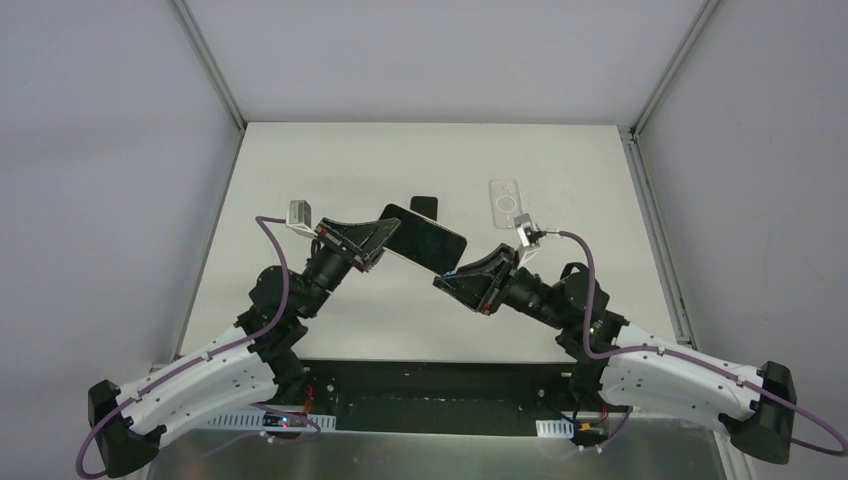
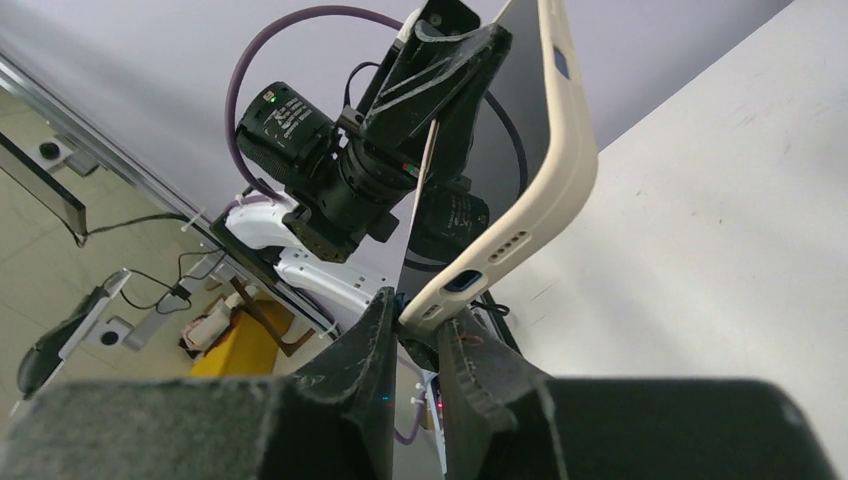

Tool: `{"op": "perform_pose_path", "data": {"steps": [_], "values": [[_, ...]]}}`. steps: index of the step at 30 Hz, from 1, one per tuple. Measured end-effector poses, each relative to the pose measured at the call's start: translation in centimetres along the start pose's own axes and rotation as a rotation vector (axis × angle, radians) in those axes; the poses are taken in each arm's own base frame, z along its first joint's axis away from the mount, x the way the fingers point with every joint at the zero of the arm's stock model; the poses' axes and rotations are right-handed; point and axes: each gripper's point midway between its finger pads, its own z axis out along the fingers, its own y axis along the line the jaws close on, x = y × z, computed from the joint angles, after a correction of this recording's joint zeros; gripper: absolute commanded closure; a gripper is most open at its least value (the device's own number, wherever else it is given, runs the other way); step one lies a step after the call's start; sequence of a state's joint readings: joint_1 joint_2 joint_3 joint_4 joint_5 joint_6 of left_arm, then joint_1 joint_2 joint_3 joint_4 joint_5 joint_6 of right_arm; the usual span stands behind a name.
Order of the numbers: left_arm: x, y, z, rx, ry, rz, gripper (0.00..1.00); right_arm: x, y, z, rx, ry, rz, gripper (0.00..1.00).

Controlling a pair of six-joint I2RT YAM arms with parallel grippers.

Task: Take the phone out of the phone case
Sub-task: Remove the phone case from the phone.

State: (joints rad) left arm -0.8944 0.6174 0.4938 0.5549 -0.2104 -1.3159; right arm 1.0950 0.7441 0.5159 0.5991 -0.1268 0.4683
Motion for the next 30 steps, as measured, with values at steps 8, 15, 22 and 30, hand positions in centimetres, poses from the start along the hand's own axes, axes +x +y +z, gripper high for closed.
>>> {"op": "perform_pose_path", "data": {"steps": [8,15,22,30], "values": [[0.4,0.4,0.1,-0.011,0.013,-0.070,1.00,0.0,0.5,-0.3,-0.045,0.004,-0.107,1.00],[0.9,0.7,0.3,-0.023,0.034,-0.113,1.00,0.0,0.9,-0.7,-0.087,0.000,-0.181,1.00],[1.3,0.3,0.3,-0.010,0.056,-0.140,1.00,0.0,1.4,-1.0,-0.123,0.003,-0.252,1.00],[1.7,0.2,0.1,-0.008,0.082,-0.155,1.00,0.2,1.6,-1.1,-0.149,0.015,-0.314,1.00]]}}
